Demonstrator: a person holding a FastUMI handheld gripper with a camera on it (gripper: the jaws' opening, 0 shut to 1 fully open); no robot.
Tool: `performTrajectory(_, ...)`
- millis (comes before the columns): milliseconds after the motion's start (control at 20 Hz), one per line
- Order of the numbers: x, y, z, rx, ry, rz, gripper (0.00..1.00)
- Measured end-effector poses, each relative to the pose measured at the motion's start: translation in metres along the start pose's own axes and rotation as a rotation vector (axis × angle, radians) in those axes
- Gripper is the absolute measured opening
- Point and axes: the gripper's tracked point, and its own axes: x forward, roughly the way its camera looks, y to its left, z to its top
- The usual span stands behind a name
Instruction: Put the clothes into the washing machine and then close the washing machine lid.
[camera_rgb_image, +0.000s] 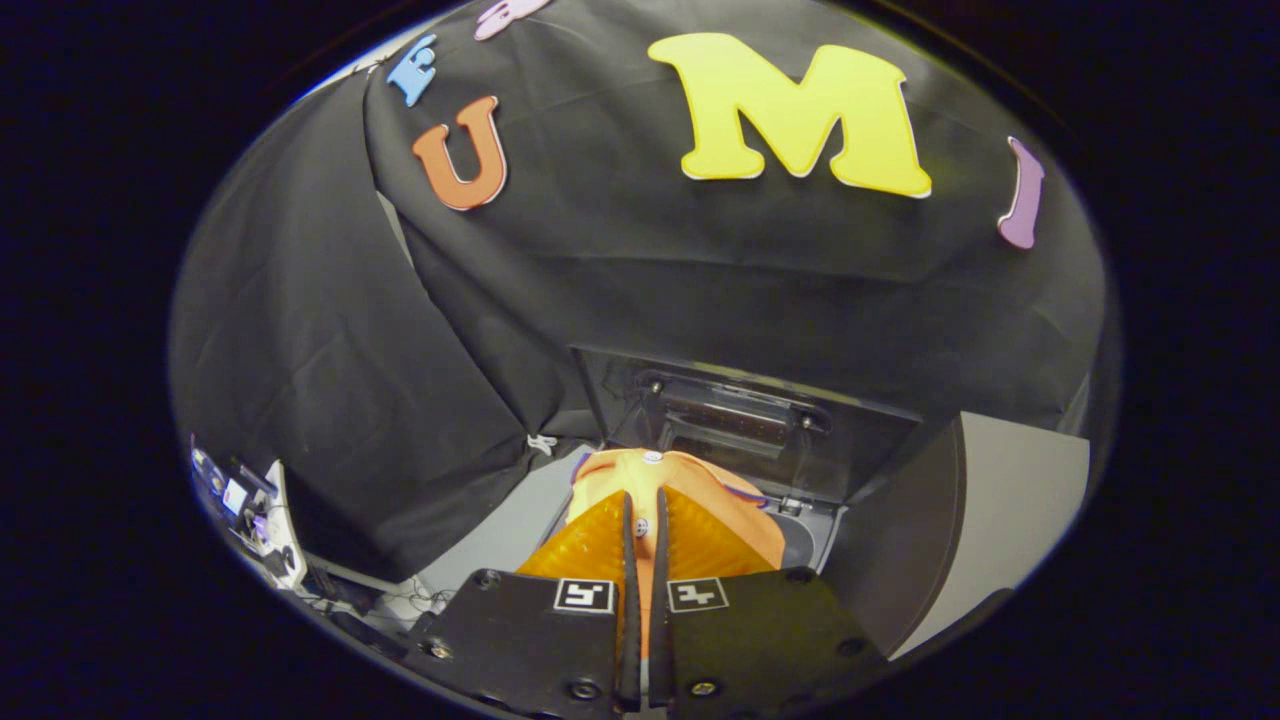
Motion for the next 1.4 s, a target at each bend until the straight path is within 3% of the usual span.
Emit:
performTrajectory(600,0.059,-0.013,-0.04,0.077,0.101,-0.035,0.07)
performTrajectory(1400,0.162,-0.045,-0.102,0.339,0.165,-0.128,0.06)
